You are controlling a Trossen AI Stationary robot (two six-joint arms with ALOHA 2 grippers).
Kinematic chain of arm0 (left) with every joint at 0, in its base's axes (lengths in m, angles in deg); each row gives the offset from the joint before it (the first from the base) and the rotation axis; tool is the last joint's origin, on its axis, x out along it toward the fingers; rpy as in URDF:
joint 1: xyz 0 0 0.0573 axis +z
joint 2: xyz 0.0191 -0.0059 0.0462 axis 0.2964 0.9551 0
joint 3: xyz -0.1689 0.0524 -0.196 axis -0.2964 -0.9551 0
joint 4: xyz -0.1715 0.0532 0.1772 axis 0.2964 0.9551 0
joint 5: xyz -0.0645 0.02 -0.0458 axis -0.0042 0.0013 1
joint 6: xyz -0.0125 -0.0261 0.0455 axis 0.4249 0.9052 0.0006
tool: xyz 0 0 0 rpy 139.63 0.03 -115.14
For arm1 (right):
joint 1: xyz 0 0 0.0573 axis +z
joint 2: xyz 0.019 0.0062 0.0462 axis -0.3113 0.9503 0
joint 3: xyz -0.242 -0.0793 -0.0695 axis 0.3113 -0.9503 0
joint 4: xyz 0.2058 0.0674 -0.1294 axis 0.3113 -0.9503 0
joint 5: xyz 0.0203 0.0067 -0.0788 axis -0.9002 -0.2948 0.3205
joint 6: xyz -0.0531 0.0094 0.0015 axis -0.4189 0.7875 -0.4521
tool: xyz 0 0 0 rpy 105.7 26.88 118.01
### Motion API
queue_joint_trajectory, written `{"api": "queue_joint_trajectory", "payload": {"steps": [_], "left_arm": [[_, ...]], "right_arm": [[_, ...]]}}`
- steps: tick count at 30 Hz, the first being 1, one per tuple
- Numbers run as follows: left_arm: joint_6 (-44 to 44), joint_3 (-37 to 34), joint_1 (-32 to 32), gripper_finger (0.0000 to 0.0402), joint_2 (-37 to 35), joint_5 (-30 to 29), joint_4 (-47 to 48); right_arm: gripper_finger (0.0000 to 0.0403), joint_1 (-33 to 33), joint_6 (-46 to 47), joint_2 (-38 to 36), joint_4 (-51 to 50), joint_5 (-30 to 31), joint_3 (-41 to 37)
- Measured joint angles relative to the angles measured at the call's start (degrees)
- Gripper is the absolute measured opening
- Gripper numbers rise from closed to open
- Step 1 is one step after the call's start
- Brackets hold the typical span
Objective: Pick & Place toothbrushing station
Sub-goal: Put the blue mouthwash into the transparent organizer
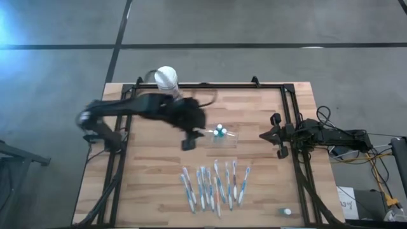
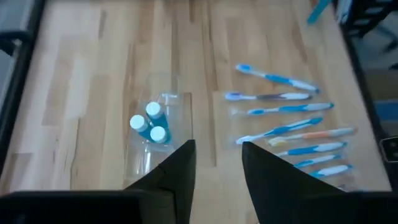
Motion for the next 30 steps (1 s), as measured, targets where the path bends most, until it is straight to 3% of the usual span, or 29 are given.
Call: {"api": "queue_joint_trajectory", "payload": {"steps": [4,10,14,20,30], "left_arm": [[3.8,-21.5,-2.7,0.0098,-16.6,-5.4,-15.5],[9.9,-56.7,-5.0,0.0014,-38.6,-5.8,-43.8],[8.7,-72.2,-5.9,0.0009,-51.0,-8.1,-57.4],[5.2,-87.2,-5.6,0.0004,-65.1,-9.0,-70.5],[3.8,-100.2,-5.4,0.0004,-79.2,-10.2,-71.4]], "right_arm": [[0.0011,0.0,0.0,0.0,0.0,0.0,0.0],[0.0011,0.0,0.0,0.0,0.0,0.0,0.0],[0.0011,0.0,-0.2,0.0,0.0,0.0,0.0],[0.0011,0.0,-0.5,0.0,0.1,0.2,0.0],[0.0011,0.0,2.3,0.0,0.8,0.2,0.0]]}}
